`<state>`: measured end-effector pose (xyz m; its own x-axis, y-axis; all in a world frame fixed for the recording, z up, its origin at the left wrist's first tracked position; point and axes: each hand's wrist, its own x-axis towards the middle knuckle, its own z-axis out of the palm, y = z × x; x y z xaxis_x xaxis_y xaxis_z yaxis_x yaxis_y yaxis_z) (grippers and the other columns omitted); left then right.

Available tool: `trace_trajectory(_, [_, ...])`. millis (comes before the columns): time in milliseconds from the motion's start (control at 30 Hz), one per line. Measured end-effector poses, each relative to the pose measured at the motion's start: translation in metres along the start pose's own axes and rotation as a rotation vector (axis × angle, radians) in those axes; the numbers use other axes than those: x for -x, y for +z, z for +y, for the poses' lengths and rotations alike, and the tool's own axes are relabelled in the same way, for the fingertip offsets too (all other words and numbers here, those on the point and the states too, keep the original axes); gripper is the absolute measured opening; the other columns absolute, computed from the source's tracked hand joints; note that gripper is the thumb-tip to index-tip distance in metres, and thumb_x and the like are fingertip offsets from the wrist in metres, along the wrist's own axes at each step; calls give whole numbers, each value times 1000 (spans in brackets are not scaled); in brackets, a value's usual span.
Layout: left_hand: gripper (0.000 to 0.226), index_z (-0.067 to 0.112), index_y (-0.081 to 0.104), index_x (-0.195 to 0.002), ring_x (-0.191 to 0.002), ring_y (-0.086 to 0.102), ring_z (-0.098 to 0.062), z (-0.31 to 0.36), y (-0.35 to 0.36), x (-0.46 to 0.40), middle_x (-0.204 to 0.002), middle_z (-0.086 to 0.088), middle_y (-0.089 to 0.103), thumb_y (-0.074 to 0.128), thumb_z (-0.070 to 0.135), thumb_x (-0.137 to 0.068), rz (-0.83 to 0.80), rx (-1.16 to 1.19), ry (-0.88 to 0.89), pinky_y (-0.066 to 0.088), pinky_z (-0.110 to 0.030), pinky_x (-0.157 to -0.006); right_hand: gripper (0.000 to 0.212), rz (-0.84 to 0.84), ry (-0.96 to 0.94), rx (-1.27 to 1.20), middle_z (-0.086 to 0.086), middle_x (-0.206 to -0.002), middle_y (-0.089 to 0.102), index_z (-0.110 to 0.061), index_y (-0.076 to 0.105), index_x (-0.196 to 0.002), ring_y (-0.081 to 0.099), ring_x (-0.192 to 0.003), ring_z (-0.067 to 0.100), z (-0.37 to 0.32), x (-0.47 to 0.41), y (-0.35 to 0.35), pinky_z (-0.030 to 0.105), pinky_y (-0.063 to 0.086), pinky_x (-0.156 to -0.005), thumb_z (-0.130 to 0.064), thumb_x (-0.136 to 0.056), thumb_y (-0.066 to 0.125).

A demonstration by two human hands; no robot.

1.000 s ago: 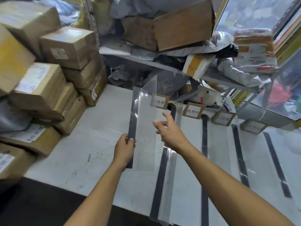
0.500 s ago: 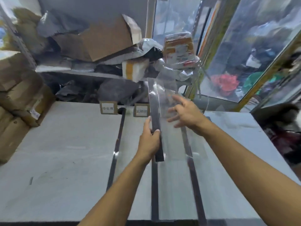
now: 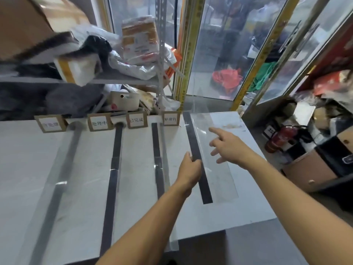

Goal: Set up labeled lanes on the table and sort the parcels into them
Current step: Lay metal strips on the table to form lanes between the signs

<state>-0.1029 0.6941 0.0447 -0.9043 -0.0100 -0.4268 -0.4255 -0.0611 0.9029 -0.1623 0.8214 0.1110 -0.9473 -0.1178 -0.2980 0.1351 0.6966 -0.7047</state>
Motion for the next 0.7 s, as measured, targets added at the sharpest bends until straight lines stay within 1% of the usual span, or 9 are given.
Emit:
trace_trajectory(100, [26,19,50,-119,-89,55,-4,-28,22,-9,-109,6,59,47,12,-94,-36,-55,-124,41,-16,-60,52,-46,44,16,-12,-97,59,-37,36,-150,67,-84,16,40,3,4,20,55,-50,-22,-100,44])
trace_trajectory(200, [32,16,52,-122,-91,56,-6,-56,35,-18,-112,3,61,45,8,-92,-43,-82,-219,41,-17,-62,55,-94,99,-6,-4,-98,61,-37,37,-150,67,-86,19,72,11,15,22,56,-53,-20,-98,44])
trace_trajectory(267, [36,13,52,-125,-97,57,-10,-72,43,-21,-122,-1,60,41,4,-92,-39,-96,-287,47,-21,-70,55,-107,124,-11,1,-96,63,-38,38,-149,68,-86,21,89,14,22,22,57,-53,-20,-97,43])
trace_trajectory(300, [38,11,53,-126,-97,58,-14,-80,47,-22,-119,-2,61,40,3,-91,-40,-96,-316,49,-24,-73,55,-114,134,-7,1,-95,64,-37,37,-150,68,-85,22,97,15,26,22,57,-54,-20,-97,42])
trace_trajectory(367, [38,11,59,-119,-87,58,-16,-93,54,-24,-106,-3,65,38,1,-89,-38,-77,-356,48,-26,-69,55,-134,158,0,0,-94,63,-35,36,-151,68,-85,21,110,16,33,24,58,-56,-21,-98,41])
trace_trajectory(433, [37,9,59,-115,-85,56,-18,-103,59,-26,-108,-7,64,37,0,-87,-22,-78,-384,46,-28,-72,55,-159,173,0,-2,-94,63,-34,34,-152,68,-85,21,121,17,37,27,61,-61,-21,-99,42])
trace_trajectory(533, [45,8,54,-130,-109,57,-23,-117,67,-29,-130,-11,58,38,1,-88,-27,-82,-415,48,-36,-94,56,-178,179,19,-2,-93,62,-37,32,-153,68,-87,24,135,17,41,36,63,-69,-22,-100,41])
trace_trajectory(600, [52,5,44,-141,-129,48,-30,-122,72,-30,-144,-14,48,39,3,-89,-26,-98,-443,43,-44,-108,56,-193,170,48,-5,-93,61,-37,30,-153,68,-89,25,143,17,43,38,63,-74,-23,-101,42])
trace_trajectory(700, [53,4,40,-144,-133,44,-32,-129,78,-32,-147,-16,44,40,4,-90,-18,-126,-453,41,-46,-110,55,-213,161,72,-7,-93,59,-34,29,-154,66,-87,19,153,17,44,35,62,-75,-23,-102,43])
